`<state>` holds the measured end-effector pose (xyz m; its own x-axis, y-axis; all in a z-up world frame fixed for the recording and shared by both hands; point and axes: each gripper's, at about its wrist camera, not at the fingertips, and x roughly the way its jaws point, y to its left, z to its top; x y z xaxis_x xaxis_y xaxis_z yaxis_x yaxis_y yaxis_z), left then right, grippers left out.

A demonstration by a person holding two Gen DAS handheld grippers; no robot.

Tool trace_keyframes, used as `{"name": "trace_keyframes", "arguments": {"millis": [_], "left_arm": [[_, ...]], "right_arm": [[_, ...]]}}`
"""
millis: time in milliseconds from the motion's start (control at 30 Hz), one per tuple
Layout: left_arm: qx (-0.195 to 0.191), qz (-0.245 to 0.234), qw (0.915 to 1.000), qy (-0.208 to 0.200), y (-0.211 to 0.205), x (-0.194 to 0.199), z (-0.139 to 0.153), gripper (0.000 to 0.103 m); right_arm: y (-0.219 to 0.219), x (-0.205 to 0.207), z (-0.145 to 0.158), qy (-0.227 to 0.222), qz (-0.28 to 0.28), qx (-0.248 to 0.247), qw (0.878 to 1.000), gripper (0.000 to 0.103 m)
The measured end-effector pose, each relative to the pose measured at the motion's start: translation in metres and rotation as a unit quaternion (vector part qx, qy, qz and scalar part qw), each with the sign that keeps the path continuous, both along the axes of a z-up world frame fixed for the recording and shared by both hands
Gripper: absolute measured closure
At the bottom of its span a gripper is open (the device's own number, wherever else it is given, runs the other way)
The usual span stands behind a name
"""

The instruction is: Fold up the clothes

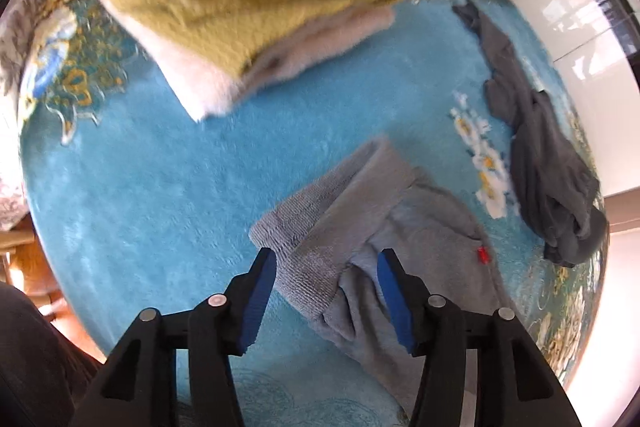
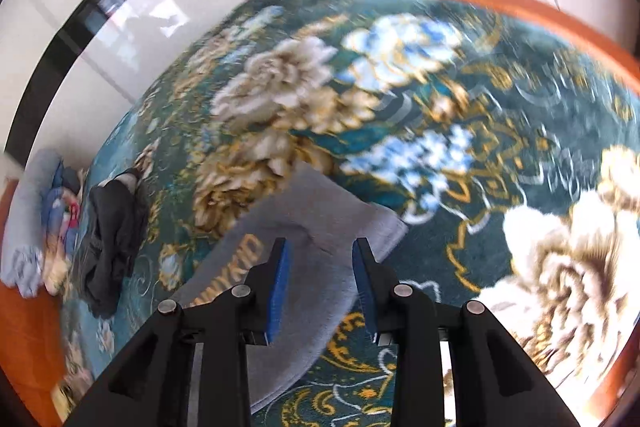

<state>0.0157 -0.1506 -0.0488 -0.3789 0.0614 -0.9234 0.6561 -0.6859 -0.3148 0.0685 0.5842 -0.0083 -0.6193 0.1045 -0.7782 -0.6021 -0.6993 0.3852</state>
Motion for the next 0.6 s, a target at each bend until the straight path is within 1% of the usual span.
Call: {"name": "trace_keyframes", "arguments": {"millis": [33, 67, 133, 167, 200, 267, 300, 367, 433, 467, 533, 600], "left_arm": [[-0.001, -0.013, 0.9999, 0.011, 0.005, 0.001, 0.003, 0.045], [-0.002, -0.025, 0.9994, 0.022, 0.011, 0.001, 0.006, 0.041], [-0.004, -0.051, 0.9978, 0.043, 0.022, 0.003, 0.013, 0.038], [-0.005, -0.064, 0.9965, 0.054, 0.028, 0.003, 0.016, 0.037], [0.004, -0.081, 0.9954, 0.051, 0.033, 0.002, 0.012, 0.037], [0.015, -0.11, 0.9927, 0.048, 0.043, 0.002, 0.003, 0.037], [0.014, -0.12, 0.9915, 0.049, 0.046, 0.003, 0.0, 0.037], [0.01, -0.138, 0.9892, 0.047, 0.048, 0.007, -0.003, 0.037], [0.012, -0.151, 0.9873, 0.047, 0.047, 0.011, -0.004, 0.037], [0.009, -0.153, 0.9864, 0.059, 0.044, 0.013, 0.0, 0.037], [-0.001, -0.156, 0.9847, 0.077, 0.04, 0.015, 0.005, 0.037], [0.004, -0.16, 0.9834, 0.086, 0.038, 0.016, 0.005, 0.037]], "right_arm": [[-0.011, -0.006, 0.006, 0.006, 0.026, 0.004, 1.0, 0.07], [-0.022, -0.012, 0.012, 0.011, 0.052, 0.008, 0.999, 0.069], [-0.061, -0.038, 0.015, 0.007, 0.133, 0.013, 0.991, 0.068], [-0.095, -0.058, 0.013, -0.003, 0.192, 0.023, 0.981, 0.068], [-0.121, -0.071, 0.009, -0.012, 0.236, 0.034, 0.971, 0.068], [-0.177, -0.097, -0.004, -0.031, 0.317, 0.047, 0.947, 0.067], [-0.205, -0.109, -0.013, -0.041, 0.355, 0.05, 0.933, 0.067], [-0.262, -0.133, -0.031, -0.06, 0.429, 0.056, 0.9, 0.067], [-0.3, -0.149, -0.048, -0.081, 0.463, 0.068, 0.88, 0.067], [-0.315, -0.155, -0.054, -0.09, 0.478, 0.076, 0.871, 0.067], [-0.341, -0.165, -0.065, -0.11, 0.508, 0.106, 0.848, 0.067], [-0.361, -0.172, -0.073, -0.128, 0.534, 0.138, 0.824, 0.067]]}}
